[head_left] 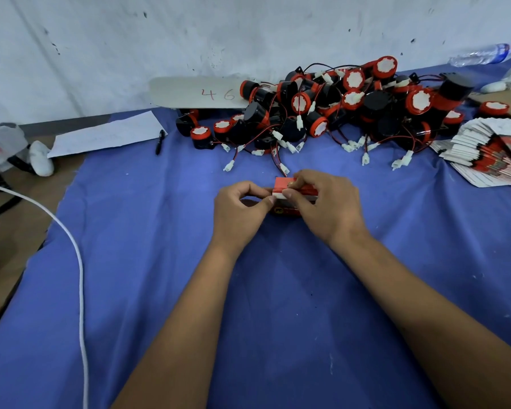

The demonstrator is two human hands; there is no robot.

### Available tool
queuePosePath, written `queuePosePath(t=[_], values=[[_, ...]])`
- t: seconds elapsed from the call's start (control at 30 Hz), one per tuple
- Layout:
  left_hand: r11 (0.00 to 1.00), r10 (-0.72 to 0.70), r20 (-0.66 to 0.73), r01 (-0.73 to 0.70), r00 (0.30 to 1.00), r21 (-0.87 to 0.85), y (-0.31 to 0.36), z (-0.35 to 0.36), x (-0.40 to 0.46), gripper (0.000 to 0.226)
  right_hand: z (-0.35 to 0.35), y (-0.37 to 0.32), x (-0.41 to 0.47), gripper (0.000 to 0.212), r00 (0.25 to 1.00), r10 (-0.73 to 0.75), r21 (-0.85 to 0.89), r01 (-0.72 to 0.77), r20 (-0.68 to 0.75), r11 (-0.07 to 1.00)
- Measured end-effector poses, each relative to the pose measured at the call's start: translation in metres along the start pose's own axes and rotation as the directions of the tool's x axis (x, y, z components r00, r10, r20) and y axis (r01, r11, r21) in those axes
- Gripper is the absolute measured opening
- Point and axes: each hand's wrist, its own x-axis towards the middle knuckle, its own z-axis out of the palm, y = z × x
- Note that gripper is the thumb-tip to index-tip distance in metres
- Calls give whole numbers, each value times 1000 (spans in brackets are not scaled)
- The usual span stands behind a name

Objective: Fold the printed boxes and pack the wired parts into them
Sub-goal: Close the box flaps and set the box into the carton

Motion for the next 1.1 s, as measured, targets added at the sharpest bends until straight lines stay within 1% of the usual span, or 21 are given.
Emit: queuePosePath(t=[0.03, 0.07, 0.13, 0.2, 0.23, 0.3, 0.37, 0.43, 0.47, 0.5, 0.57, 0.63, 0.73, 0.8, 0.9, 0.97, 1.03, 1.1], values=[[1000, 5, 53, -4, 999, -17, 0, -2, 1, 14, 0, -1, 0, 16, 1000, -11, -17, 11, 5, 1000], [1000, 21, 106, -20, 994, -14, 0, -2, 1, 25, -1, -2, 0, 15, 1000, -12, -19, 12, 10, 1000], [998, 56, 189, -57, 980, -3, -1, -1, 1, 46, -3, -3, 0, 13, 1000, 26, 36, -26, 18, 999], [996, 83, 211, -75, 974, -47, 1, 1, 0, 51, -3, -2, 1, 11, 996, 81, 120, -86, 43, 989], [993, 106, 201, -95, 974, -63, 2, 2, 1, 49, -3, -1, 1, 10, 993, 100, 155, -110, 66, 982], [981, 192, 164, -190, 968, -29, 2, 3, 1, 38, -2, 3, 0, 6, 988, 102, 234, -127, 118, 964], [965, 254, 122, -260, 960, 36, 2, 3, 1, 25, -5, 8, -2, 19, 982, 28, 267, -79, 189, 960], [960, 271, 93, -276, 958, 50, 2, 3, 1, 19, -10, 14, -4, 30, 973, -74, 207, 27, 220, 978], [959, 275, 91, -280, 957, 50, 2, 3, 1, 20, -12, 16, -5, 31, 973, -110, 197, 69, 204, 978], [959, 274, 93, -279, 957, 51, 3, 4, 1, 22, -13, 18, -6, 30, 979, -118, 216, 81, 165, 973], [961, 264, 96, -271, 960, 62, 4, 5, 1, 25, -15, 20, -8, 22, 995, -77, 315, 52, 68, 948], [958, 267, 95, -275, 959, 84, 4, 5, 1, 27, -15, 22, -8, 14, 996, -89, 365, 81, 4, 927], [920, 326, 119, -344, 938, 190, 3, 4, 3, 17, -18, 27, -9, 12, 981, -192, 302, 180, 10, 936], [910, 340, 137, -362, 930, 203, 2, 3, 3, 16, -21, 27, -8, 12, 969, -245, 243, 234, 19, 942], [935, 314, 152, -333, 937, 122, 2, 5, 1, 14, -18, 23, -6, 20, 946, -324, 127, 322, -9, 938], [963, 266, 146, -269, 953, 4, 2, 6, 0, 14, -13, 18, -4, 20, 948, -316, 116, 311, 30, 943], [979, 194, 119, -186, 974, -78, 3, 5, -1, 23, -9, 16, -4, 14, 957, -284, 129, 274, 64, 953], [990, 109, 82, -101, 991, -101, 5, 5, -2, 37, -6, 15, -3, 19, 963, -259, 84, 254, 69, 964]])
